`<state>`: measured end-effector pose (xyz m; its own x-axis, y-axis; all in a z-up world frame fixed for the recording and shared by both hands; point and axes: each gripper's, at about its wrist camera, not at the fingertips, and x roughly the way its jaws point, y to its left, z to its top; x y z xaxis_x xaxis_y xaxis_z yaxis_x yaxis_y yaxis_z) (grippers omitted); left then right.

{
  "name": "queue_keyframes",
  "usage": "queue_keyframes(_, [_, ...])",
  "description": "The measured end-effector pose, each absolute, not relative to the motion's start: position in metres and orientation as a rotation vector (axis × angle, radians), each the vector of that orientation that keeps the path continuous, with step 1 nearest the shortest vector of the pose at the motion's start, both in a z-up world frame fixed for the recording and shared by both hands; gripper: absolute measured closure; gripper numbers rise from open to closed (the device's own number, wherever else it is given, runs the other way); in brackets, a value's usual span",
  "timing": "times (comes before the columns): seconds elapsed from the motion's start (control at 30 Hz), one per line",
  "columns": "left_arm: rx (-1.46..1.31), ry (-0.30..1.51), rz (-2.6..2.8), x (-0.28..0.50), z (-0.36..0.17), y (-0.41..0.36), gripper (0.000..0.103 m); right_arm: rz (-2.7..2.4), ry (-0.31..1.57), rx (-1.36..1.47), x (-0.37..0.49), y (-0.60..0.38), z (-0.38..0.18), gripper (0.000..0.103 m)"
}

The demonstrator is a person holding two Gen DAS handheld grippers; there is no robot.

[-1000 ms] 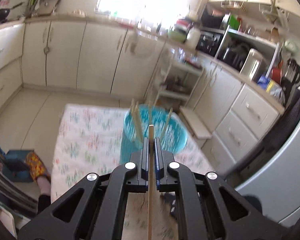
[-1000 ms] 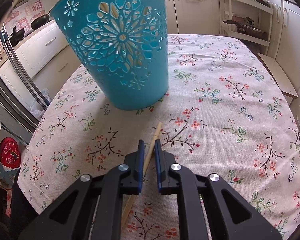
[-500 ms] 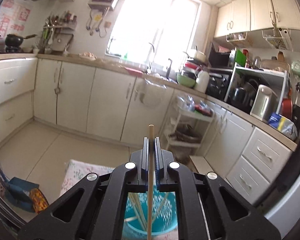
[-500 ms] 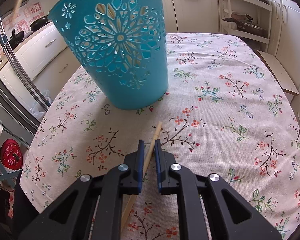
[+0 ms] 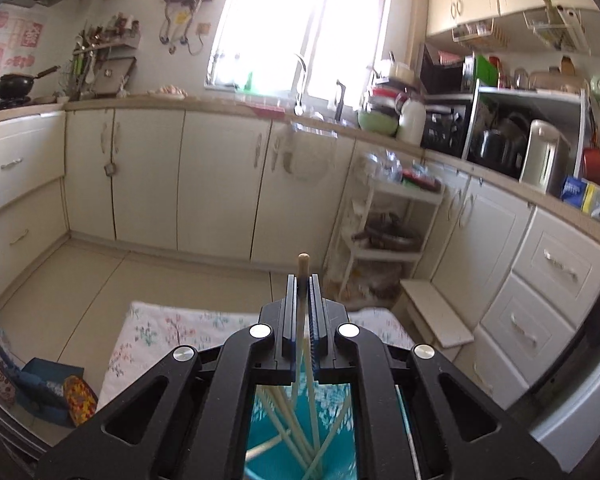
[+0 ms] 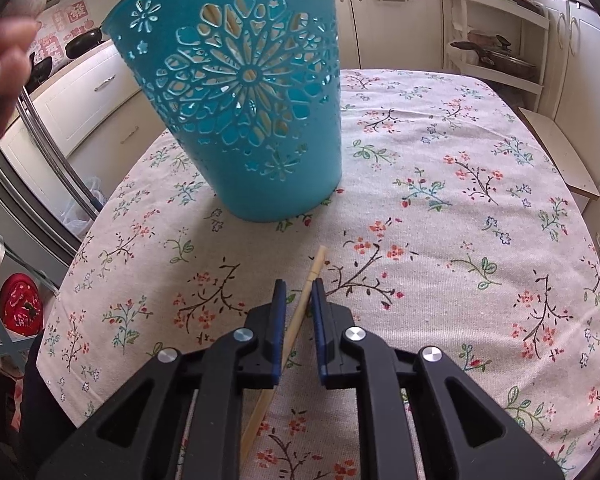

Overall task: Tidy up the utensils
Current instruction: 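Lift the chopstick over the teal basket and open the left gripper, then close the right gripper on the last chopstick and lift it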

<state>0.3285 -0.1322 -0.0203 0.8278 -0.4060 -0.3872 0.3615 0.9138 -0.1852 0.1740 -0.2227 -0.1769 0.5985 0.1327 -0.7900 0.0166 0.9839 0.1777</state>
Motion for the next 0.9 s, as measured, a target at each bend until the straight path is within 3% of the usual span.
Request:
queue_keyframes(0.07, [-0.086, 0.459, -0.4, 0.325, -0.03, -0.128, 0.095, 0.069, 0.928, 0.173, 0.174, -0.223, -0.177, 0.089])
queue_keyframes(0.13, [-0.087, 0.466, -0.38, 0.32, -0.034, -0.117, 0.086, 0.074, 0.928, 0.19, 0.174, -0.226, -0.177, 0.089])
queue_keyframes(0.2, [-0.109, 0.459, -0.337, 0.31, -0.037, -0.095, 0.06, 0.082, 0.931, 0.233, 0.174, -0.231, -0.177, 0.089])
queue_keyframes(0.3, [-0.164, 0.45, -0.243, 0.294, -0.045, -0.057, 0.04, 0.089, 0.937, 0.291, 0.174, -0.238, -0.178, 0.089])
queue_keyframes(0.37, [-0.199, 0.489, -0.192, 0.288, -0.062, -0.035, 0.035, 0.084, 0.937, 0.283, 0.174, -0.237, -0.178, 0.089])
queue_keyframes(0.5, [-0.207, 0.631, -0.141, 0.283, -0.117, -0.012, 0.034, 0.055, 0.93, 0.165, 0.173, -0.221, -0.176, 0.089])
queue_keyframes(0.63, [-0.17, 0.754, -0.149, 0.282, -0.164, -0.016, 0.034, 0.07, 0.955, 0.088, 0.169, -0.213, -0.173, 0.096])
queue_keyframes(0.73, [-0.126, 0.81, -0.176, 0.282, -0.186, -0.027, 0.033, 0.076, 0.973, 0.072, 0.165, -0.214, -0.173, 0.096])
queue_keyframes(0.9, [-0.055, 0.845, -0.184, 0.28, -0.203, -0.042, 0.023, 0.062, 0.964, -0.004, 0.163, -0.205, -0.175, 0.096])
